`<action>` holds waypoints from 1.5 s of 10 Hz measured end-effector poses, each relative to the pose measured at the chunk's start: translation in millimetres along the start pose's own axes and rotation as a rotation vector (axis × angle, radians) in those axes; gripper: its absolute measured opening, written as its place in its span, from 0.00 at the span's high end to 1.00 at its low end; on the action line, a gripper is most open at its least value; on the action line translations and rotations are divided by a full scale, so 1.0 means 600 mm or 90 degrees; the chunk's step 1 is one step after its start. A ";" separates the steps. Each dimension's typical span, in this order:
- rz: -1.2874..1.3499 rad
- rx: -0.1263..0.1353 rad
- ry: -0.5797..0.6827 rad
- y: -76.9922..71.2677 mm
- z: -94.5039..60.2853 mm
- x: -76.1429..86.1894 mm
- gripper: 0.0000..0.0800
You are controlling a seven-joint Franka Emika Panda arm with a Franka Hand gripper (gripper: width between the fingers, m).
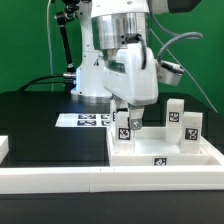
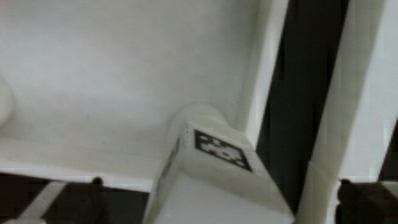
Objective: Assemble square table
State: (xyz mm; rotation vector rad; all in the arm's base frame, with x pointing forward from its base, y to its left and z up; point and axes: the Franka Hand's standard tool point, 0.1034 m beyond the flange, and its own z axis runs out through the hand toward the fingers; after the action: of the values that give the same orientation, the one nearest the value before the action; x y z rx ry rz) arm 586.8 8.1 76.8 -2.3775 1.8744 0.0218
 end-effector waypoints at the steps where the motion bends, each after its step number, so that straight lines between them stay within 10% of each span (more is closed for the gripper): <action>1: -0.061 -0.003 -0.003 -0.001 0.000 -0.001 0.19; 12: -0.560 -0.019 0.014 -0.003 -0.001 0.003 0.19; 15: -0.555 -0.019 0.015 -0.003 -0.001 0.004 0.51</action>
Offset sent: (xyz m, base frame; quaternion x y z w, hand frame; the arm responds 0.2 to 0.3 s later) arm 0.0078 0.0002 0.0015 -0.0013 -0.0322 -0.1629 0.9861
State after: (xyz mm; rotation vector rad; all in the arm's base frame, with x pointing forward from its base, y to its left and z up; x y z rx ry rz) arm 588.8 6.1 77.5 -2.9863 0.7063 -0.0529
